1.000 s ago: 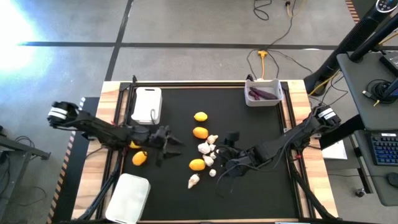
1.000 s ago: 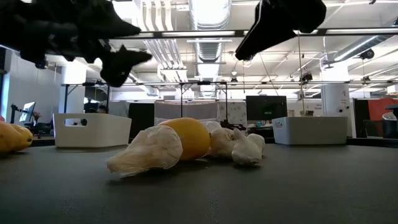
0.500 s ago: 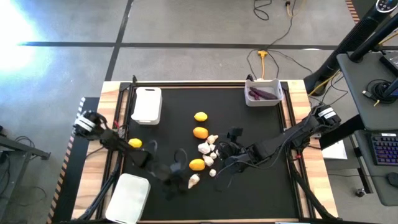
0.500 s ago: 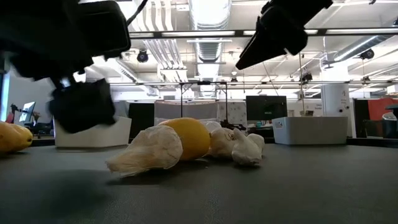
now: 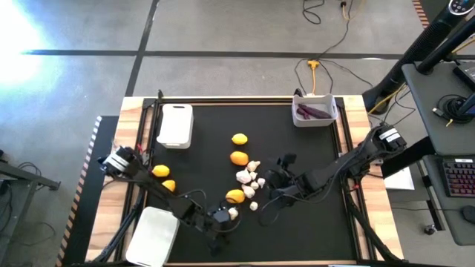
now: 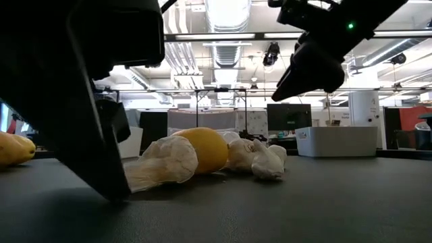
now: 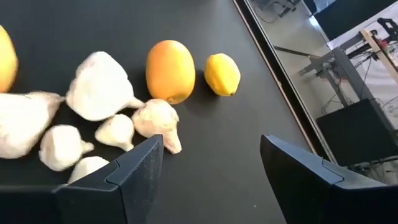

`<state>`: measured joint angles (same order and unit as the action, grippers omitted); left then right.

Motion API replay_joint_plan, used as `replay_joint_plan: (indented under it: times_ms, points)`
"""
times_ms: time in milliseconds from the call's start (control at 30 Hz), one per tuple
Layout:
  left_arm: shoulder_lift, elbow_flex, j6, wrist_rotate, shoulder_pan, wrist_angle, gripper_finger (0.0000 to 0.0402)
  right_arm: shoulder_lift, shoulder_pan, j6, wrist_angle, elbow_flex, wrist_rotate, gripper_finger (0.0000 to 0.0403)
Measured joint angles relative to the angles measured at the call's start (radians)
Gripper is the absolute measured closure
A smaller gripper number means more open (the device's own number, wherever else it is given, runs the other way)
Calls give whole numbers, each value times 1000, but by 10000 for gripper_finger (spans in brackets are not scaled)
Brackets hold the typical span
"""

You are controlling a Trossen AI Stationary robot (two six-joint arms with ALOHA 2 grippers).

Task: Sort produce into baskets
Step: Put the big garlic into the bottom white bin

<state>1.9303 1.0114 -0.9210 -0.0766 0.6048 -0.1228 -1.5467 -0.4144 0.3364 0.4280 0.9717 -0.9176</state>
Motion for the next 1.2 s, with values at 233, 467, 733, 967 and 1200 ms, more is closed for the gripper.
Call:
replay_joint_plan:
  times_ms: [233,467,733,967,1200]
  points:
    - [39,8,-86,-155,21,-10,163,0,-31,-10,-1,0,0,142]
    - [27,41,-204,-96,26,63,163,0,-74,-20,8,-8,1,149]
    - [30,219,-216,-197,33,535,163,0,-122,27,11,-85,4,141]
    - [36,329,-204,-387,20,643,160,0,-165,121,13,-164,12,133]
    - [63,305,-212,-518,2,621,153,0,-216,169,13,-181,26,137]
